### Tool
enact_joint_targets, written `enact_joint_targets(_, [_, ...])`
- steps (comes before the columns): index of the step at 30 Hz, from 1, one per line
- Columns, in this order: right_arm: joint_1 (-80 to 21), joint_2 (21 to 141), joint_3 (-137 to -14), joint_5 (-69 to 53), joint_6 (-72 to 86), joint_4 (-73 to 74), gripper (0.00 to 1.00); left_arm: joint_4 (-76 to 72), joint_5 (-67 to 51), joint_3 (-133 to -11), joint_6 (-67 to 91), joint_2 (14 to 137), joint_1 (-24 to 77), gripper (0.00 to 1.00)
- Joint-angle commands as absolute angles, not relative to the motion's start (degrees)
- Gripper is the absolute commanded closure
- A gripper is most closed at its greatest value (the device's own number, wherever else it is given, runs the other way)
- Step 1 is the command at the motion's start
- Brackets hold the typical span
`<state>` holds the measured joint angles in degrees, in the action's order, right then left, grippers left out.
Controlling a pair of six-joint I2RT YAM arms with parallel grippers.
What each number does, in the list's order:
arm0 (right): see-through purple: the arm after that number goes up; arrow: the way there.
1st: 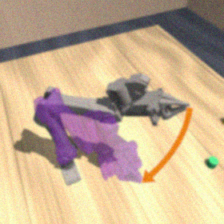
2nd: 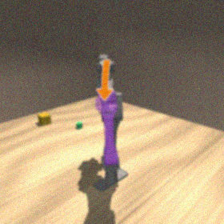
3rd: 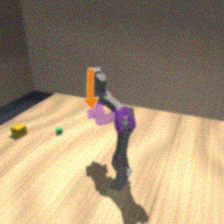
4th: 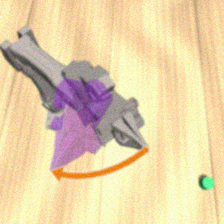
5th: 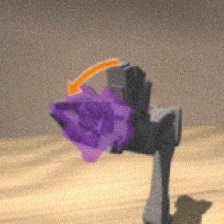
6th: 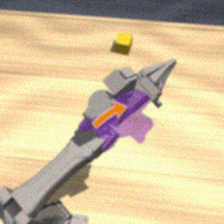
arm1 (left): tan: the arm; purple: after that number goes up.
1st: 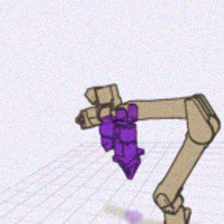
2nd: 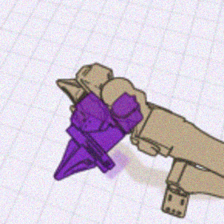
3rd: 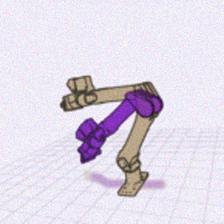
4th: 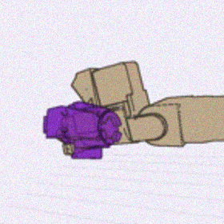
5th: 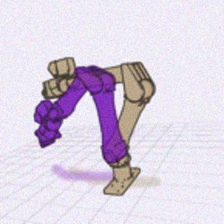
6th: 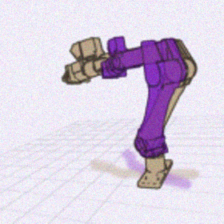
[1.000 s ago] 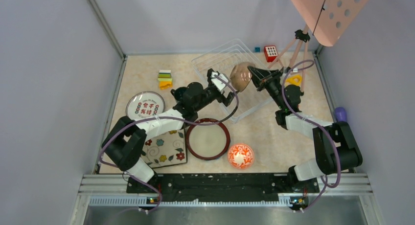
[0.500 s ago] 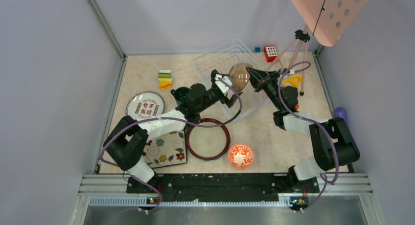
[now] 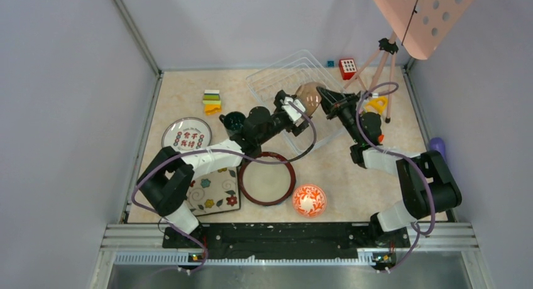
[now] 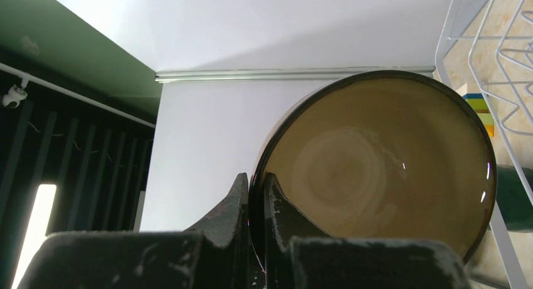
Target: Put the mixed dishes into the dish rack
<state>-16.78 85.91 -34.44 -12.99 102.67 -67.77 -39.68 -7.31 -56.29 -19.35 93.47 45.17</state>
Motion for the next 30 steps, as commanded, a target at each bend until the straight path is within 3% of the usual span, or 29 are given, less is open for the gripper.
enact_joint_targets(1, [-17.94,84.84,-35.88,-11.78,105.63,-79.61,1.00,-39.58,-6.18,-59.29,-20.96,94.07,45.80,0.19])
enact_joint_targets(5, [-17.96,85.44,-36.01,-12.11,105.92,-80.18,1.00,-38.82,-6.29,-59.88,-20.40,94.71,45.79,0.20])
enact_joint_targets(6, [-18.01,85.55,-35.99,-12.29,105.87,-80.16,1.00,-38.24,-6.70,-60.16,-20.41,94.85,45.85,0.28])
enact_joint_targets(10, [-17.99,86.99,-35.36,-12.31,105.64,-81.12,1.00,-34.74,-7.23,-61.58,-21.16,95.54,45.84,0.85])
enact_joint_targets(11, [-17.99,87.64,-35.19,-12.37,105.64,-81.51,1.00,-33.81,-7.43,-61.90,-21.52,95.78,45.81,0.97])
enact_joint_targets(12, [-17.96,88.79,-35.09,-12.53,105.77,-81.98,0.99,-33.15,-7.34,-62.05,-21.99,95.89,45.84,1.00])
enact_joint_targets(17, [-17.86,92.76,-34.67,-12.50,105.59,-83.94,0.71,-31.83,-3.88,-62.03,-25.25,97.13,45.84,1.00])
enact_joint_targets(23, [-16.95,93.49,-33.05,-12.22,103.02,-79.36,0.55,-30.99,2.61,-62.73,-28.32,100.24,45.82,1.00])
enact_joint_targets(26, [-16.45,93.32,-32.19,-12.16,102.41,-76.18,0.38,-28.62,3.79,-64.49,-29.02,102.02,45.74,1.00])
enact_joint_targets(27, [-16.28,92.76,-31.91,-12.25,102.01,-74.57,0.29,-27.70,4.35,-65.27,-29.03,102.62,45.71,1.00])
enact_joint_targets(30, [-15.58,89.87,-31.64,-12.73,100.27,-65.58,0.20,-25.41,5.64,-67.16,-29.25,104.04,45.75,1.00])
